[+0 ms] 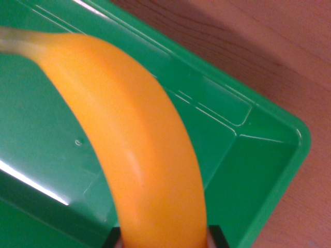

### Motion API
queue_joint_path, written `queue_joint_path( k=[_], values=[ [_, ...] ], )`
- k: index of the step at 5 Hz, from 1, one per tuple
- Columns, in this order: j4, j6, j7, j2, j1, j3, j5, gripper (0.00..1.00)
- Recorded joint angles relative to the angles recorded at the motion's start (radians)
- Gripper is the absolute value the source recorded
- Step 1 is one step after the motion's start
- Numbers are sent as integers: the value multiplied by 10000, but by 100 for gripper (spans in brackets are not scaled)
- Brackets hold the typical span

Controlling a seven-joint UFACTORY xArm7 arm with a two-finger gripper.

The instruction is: Pick fruit

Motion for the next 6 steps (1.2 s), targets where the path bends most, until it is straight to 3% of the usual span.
queue_joint_path(
  k=[6],
  values=[
    [198, 350, -20, -153, 3, 3, 4, 100]
  ],
)
